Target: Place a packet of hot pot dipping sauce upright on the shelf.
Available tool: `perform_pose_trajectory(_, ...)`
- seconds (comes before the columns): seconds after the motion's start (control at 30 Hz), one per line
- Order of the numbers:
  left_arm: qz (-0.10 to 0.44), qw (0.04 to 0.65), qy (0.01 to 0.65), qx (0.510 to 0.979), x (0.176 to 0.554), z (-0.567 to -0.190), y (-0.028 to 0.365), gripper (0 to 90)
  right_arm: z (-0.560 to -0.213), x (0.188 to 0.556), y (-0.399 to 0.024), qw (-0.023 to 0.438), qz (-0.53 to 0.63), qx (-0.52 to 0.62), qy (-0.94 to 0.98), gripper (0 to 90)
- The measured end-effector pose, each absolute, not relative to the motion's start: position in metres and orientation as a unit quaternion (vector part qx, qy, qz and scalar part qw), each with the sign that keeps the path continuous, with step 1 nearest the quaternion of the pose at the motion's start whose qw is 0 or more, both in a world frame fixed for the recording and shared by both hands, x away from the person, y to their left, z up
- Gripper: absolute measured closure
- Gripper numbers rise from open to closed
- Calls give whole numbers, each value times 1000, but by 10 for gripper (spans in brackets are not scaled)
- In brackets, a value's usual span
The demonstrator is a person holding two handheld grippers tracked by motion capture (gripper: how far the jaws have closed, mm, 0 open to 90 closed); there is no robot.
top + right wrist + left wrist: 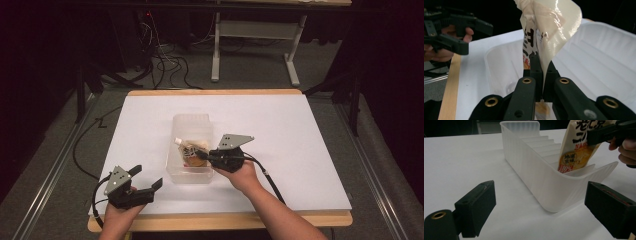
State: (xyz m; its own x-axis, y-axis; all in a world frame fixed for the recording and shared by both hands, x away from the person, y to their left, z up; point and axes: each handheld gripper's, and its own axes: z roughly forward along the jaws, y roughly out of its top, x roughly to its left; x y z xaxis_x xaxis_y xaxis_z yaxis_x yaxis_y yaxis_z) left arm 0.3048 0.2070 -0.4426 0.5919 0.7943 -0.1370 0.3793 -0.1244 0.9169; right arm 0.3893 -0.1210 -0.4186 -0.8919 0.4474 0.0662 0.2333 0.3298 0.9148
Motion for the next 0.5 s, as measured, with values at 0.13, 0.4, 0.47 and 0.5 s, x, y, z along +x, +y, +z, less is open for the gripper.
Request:
perform_pose_trajectory(0.13,199,524,408,721,304,-442,208,106,-428,387,-120,96,531,212,815,900)
perform_pose_trajectory(0.4,197,521,409,723,306,-444,208,106,-435,387,-130,89,537,229,807,900)
perform_pose_trajectory(0.47,198,521,409,723,306,-444,208,106,-434,386,-129,92,536,227,808,900)
perform_pose_trajectory(0.5,198,521,408,723,306,-443,208,105,-434,386,-129,94,536,226,808,900)
